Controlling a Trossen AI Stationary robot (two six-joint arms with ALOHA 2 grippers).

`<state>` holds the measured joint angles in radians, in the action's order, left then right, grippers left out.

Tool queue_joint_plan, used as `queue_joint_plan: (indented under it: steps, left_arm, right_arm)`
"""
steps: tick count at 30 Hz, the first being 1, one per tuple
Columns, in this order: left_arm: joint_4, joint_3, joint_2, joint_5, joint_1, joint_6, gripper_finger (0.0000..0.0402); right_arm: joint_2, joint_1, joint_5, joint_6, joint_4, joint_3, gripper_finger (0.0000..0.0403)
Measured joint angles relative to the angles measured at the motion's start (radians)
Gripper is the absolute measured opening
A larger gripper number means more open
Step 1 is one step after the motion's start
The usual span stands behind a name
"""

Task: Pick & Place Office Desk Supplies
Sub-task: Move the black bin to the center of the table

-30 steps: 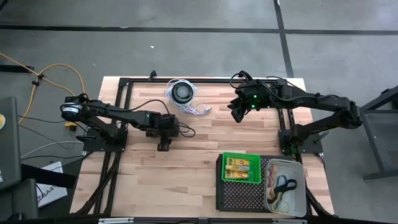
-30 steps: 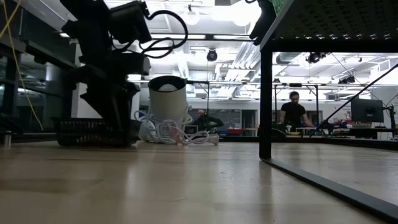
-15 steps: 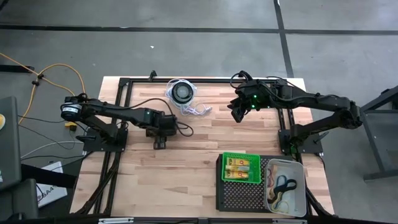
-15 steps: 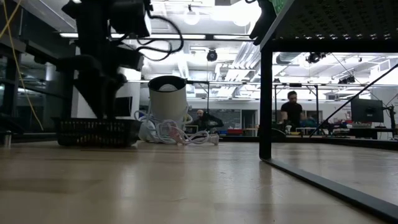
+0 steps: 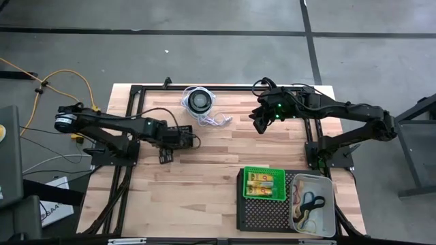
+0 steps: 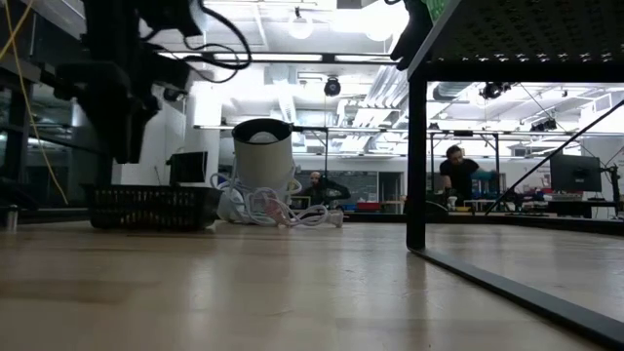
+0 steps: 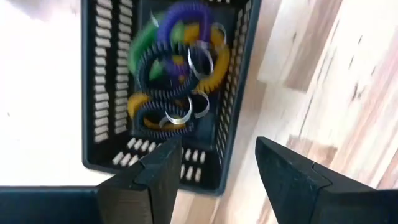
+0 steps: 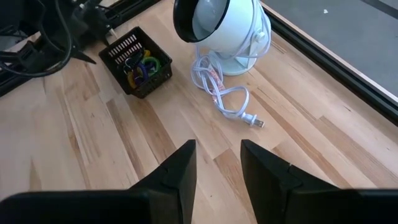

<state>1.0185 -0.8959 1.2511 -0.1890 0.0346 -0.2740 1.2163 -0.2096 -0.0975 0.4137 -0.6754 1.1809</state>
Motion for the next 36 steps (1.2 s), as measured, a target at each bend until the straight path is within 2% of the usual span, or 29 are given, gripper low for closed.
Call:
queue_joint_plan:
  steps: [8, 23, 36]
  left_arm:
    - [-0.001, 0.103, -0.072, 0.000, 0.047, -0.100, 0.0196]
    - [-0.013, 0.130, -0.072, -0.017, 0.059, -0.125, 0.0196]
    - [-0.048, 0.131, 0.017, -0.018, 0.029, -0.139, 0.0196]
  right_arm:
    - [0.000, 0.000, 0.000, 0.000, 0.001, 0.000, 0.0113]
    - [0.000, 0.000, 0.000, 0.000, 0.004, 0.000, 0.0113]
    - [0.000, 0.000, 0.000, 0.000, 0.008, 0.000, 0.0113]
